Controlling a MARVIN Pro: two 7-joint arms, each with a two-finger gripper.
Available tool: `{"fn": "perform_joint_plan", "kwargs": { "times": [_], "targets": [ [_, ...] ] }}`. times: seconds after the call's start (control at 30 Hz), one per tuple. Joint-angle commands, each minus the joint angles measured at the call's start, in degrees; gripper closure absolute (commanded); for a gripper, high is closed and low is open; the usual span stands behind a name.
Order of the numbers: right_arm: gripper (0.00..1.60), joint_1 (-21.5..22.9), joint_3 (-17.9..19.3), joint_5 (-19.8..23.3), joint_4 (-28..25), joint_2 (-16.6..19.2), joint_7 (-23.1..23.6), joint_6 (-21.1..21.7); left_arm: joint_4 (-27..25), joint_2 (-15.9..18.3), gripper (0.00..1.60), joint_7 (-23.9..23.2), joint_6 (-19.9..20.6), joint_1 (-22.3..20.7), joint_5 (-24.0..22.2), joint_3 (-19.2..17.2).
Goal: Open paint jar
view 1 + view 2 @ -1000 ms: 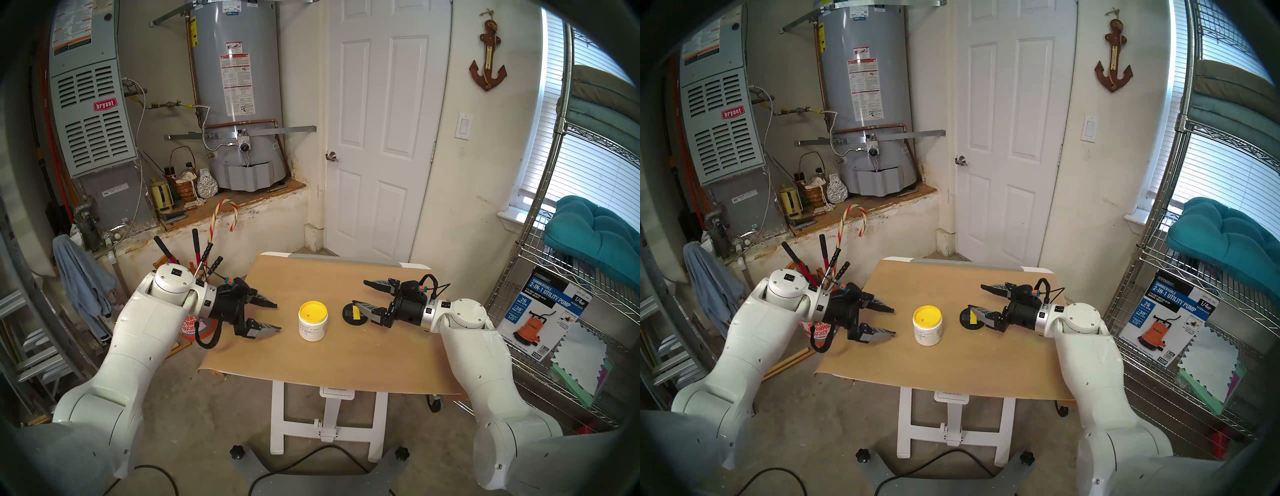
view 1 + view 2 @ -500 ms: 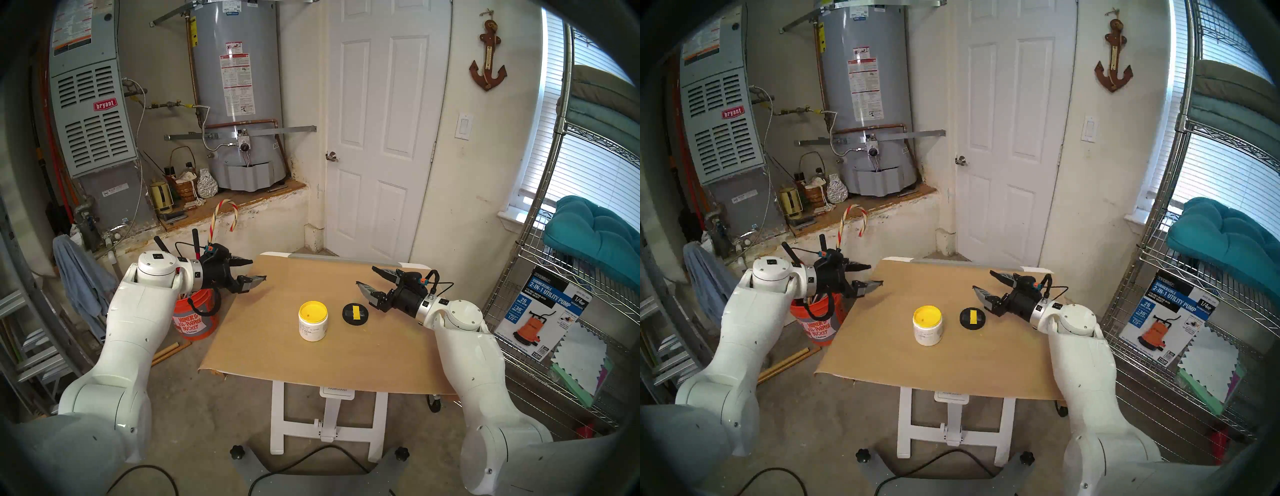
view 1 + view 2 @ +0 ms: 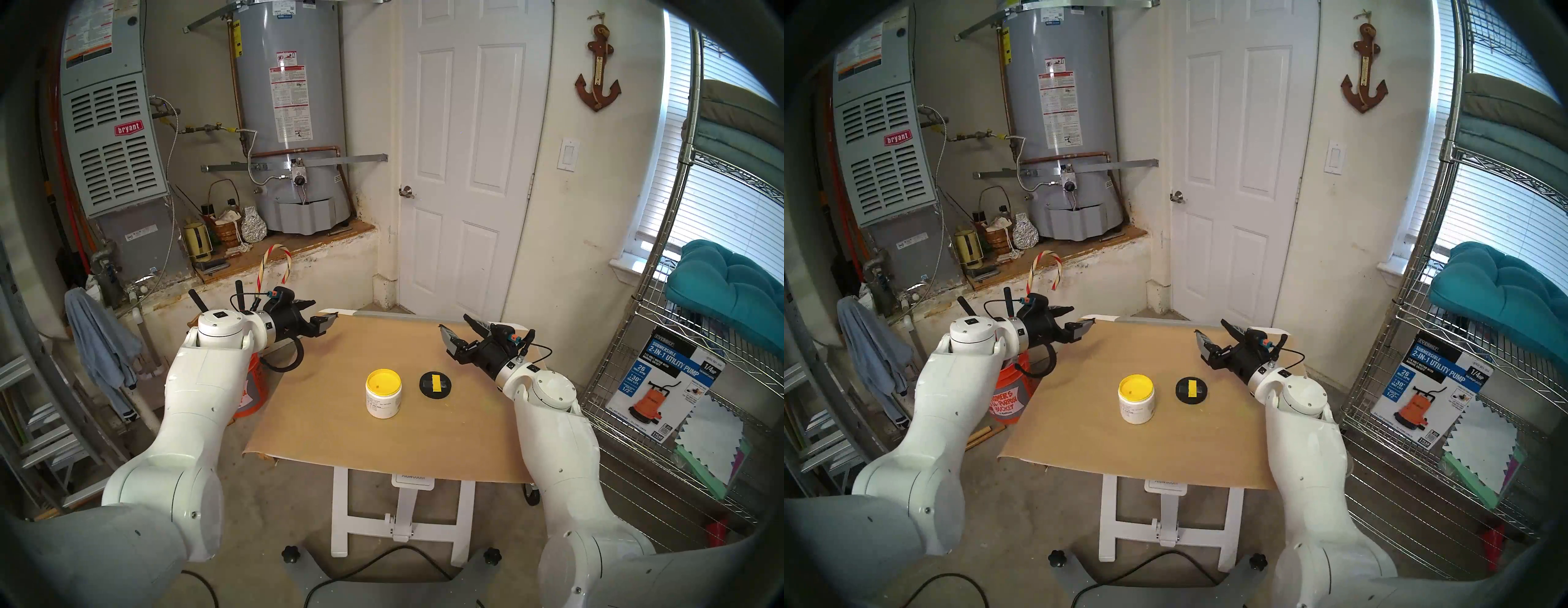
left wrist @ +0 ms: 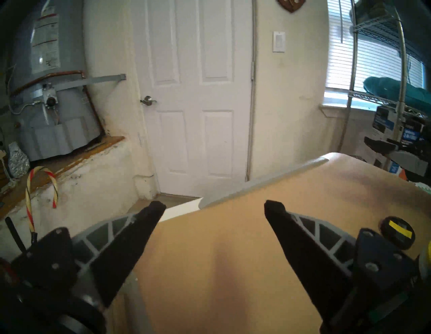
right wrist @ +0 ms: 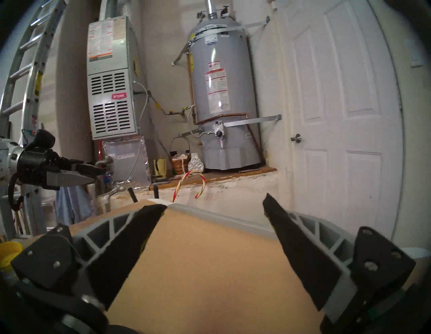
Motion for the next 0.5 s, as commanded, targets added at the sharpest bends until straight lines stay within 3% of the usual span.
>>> {"fn": "perform_joint_plan", "kwargs": {
  "times": [0.0,0.3,0.47],
  "targets": [
    [0.0,-1.62,0.22,-0.32,-5.18,-4.54,-5.32,-0.97,-0.81,-5.42,0.0,6.71,-2.64,-0.19,-1.03,-1.73],
    [0.0,-5.19,-1.38,-1.62,-10.99,-5.79,-13.29,-0.46,-2.26,-7.73,0.0,16.07,-7.18,1.69,-0.81,-4.07],
    [0.0,-7.98,-4.76,-3.22,-15.23,-4.74,-19.81,0.67,-3.9,-8.82,0.0,20.96,-10.69,3.32,-0.09,-4.64]
  ]
}}
